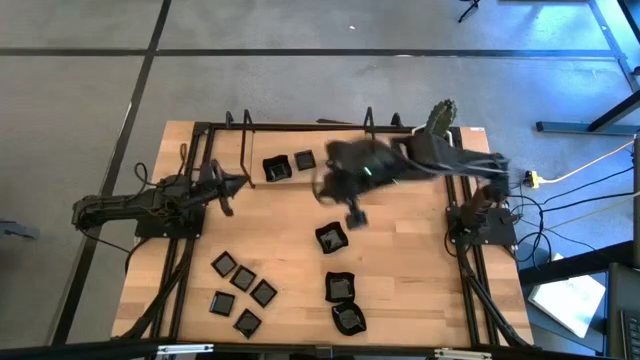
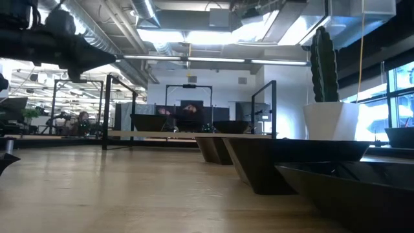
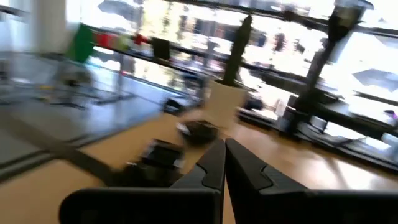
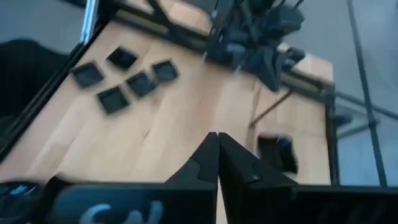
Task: Pick & Place Mini shaped plates
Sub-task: Stack the distorted square plate on top of the distorted square plate on the shelf
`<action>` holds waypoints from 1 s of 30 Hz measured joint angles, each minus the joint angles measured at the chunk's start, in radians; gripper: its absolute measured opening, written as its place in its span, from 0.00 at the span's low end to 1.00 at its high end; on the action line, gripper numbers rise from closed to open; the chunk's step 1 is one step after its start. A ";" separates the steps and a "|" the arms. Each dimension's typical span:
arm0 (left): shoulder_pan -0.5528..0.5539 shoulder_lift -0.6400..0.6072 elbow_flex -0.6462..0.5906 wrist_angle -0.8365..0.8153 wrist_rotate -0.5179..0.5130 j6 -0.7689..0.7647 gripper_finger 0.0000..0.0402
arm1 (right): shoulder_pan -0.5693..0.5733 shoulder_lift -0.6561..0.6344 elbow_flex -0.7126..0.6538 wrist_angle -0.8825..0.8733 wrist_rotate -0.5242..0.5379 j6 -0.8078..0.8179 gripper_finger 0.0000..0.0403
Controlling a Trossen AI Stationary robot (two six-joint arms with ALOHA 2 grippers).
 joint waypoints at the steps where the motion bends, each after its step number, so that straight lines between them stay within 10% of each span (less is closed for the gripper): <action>1: 0.000 0.000 -0.009 0.002 0.048 -0.001 0.01 | 0.046 -0.013 0.000 -0.033 0.047 0.034 0.01; 7: -0.002 0.022 -0.034 0.000 0.150 0.023 0.01 | 0.338 -0.076 -0.022 -0.235 0.237 0.174 0.01; 15: -0.002 0.038 -0.034 -0.002 0.171 0.062 0.01 | 0.644 -0.179 -0.254 0.047 0.254 0.131 0.01; 24: -0.002 0.037 -0.034 0.006 0.102 0.017 0.01 | 0.753 -0.342 -0.789 0.418 0.448 0.045 0.01; 30: -0.002 0.037 -0.034 0.006 0.118 0.009 0.01 | 0.703 -0.481 -1.232 0.997 0.447 -0.211 0.01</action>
